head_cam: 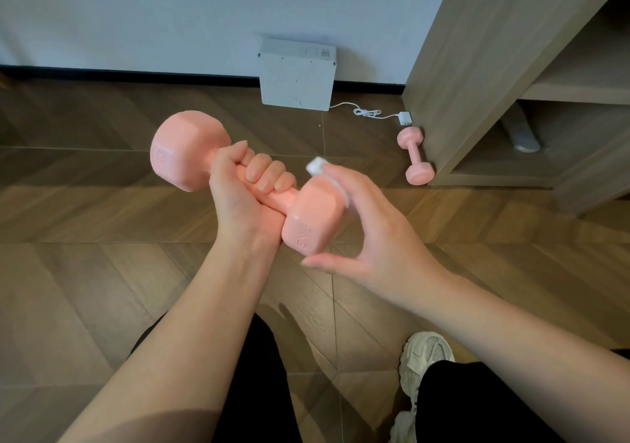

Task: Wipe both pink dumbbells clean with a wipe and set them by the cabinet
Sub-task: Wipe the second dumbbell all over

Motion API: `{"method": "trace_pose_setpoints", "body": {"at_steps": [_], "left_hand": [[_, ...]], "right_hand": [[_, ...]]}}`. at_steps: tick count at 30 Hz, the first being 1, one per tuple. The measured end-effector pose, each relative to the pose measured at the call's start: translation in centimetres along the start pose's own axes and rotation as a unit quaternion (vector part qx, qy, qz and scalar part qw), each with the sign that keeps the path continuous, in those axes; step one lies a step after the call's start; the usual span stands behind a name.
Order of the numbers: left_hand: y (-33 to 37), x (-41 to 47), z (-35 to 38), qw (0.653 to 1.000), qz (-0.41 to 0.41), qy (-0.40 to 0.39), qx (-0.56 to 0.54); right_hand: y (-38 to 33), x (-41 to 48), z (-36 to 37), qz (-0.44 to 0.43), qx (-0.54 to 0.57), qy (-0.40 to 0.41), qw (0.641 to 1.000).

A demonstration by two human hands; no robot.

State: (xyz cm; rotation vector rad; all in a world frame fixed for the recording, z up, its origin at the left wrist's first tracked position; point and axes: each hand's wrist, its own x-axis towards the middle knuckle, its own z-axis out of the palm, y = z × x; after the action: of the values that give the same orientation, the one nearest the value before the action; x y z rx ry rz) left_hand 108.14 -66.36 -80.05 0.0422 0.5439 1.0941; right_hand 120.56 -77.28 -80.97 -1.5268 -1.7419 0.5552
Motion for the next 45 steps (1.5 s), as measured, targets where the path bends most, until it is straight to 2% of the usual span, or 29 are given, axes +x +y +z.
{"method": "trace_pose_setpoints", "body": {"at_steps": [2,3,6,9,12,15,19,21,23,28,30,35,37,40,42,43,45], "left_hand": [[0.2,-0.1,0.2,0.999,-0.006,-0.039,-0.022],[0.3,-0.2,0.3,0.998,-0.012,-0.057,-0.033],[0.2,-0.3,0.5,0.996,-0.012,-0.080,-0.038],[0.0,-0.5,0.6,0.997,0.016,-0.074,-0.016],[-0.2,-0.7,0.7,0.998,0.031,-0.057,0.027],[-0.5,-0.8,1.2,0.998,0.006,0.002,0.058],[-1.0,-1.0,0.4,0.991,-0.039,0.113,0.061],[-0.9,-1.0,-0.5,0.981,-0.049,0.164,0.089],[-0.5,-0.8,-0.9,0.975,-0.041,0.184,0.117],[-0.1,-0.3,-0.6,0.987,-0.021,0.145,0.070],[-0.3,-0.2,-0.7,0.989,-0.028,0.133,0.059],[-0.7,0.1,-0.7,0.984,-0.052,0.135,0.103],[-0.8,0.0,-0.6,0.988,-0.035,0.120,0.095],[-1.1,-0.2,-0.2,0.993,-0.008,0.091,0.077],[-1.2,-0.2,-0.1,0.993,0.001,0.081,0.083],[-1.2,-0.2,0.0,0.994,0.001,0.079,0.079],[-1.1,-0.1,-0.1,0.994,-0.001,0.078,0.075]], "right_hand": [[-0.1,-0.4,0.3,0.094,0.091,-0.002,0.991],[-0.2,-0.6,0.5,0.106,0.108,0.012,0.988],[-0.9,-0.7,0.5,0.072,0.085,0.057,0.992],[-1.6,-0.5,0.6,0.054,0.123,0.054,0.989],[-2.1,-0.4,0.7,0.041,0.088,0.075,0.992],[-1.8,0.0,-0.3,-0.034,-0.018,0.098,0.994],[-1.4,0.3,-0.8,-0.147,-0.174,0.036,0.973],[-1.4,0.0,-0.7,-0.167,-0.163,-0.002,0.972],[-1.5,-0.3,-0.9,-0.159,-0.106,-0.027,0.981],[-1.6,-0.1,-1.9,-0.117,-0.028,-0.003,0.993],[-1.6,0.1,-2.0,-0.088,-0.012,-0.017,0.996],[-1.4,-0.6,-1.1,-0.184,-0.158,-0.041,0.969],[-1.2,-0.5,-1.2,-0.140,-0.160,-0.023,0.977],[-0.9,-0.3,-1.0,-0.009,-0.070,-0.030,0.997],[-0.8,-0.3,-0.9,0.044,-0.016,-0.022,0.999],[-0.8,-0.3,-0.9,0.033,-0.010,-0.014,0.999],[-0.9,-0.4,-0.8,-0.046,-0.042,0.004,0.998]]}}
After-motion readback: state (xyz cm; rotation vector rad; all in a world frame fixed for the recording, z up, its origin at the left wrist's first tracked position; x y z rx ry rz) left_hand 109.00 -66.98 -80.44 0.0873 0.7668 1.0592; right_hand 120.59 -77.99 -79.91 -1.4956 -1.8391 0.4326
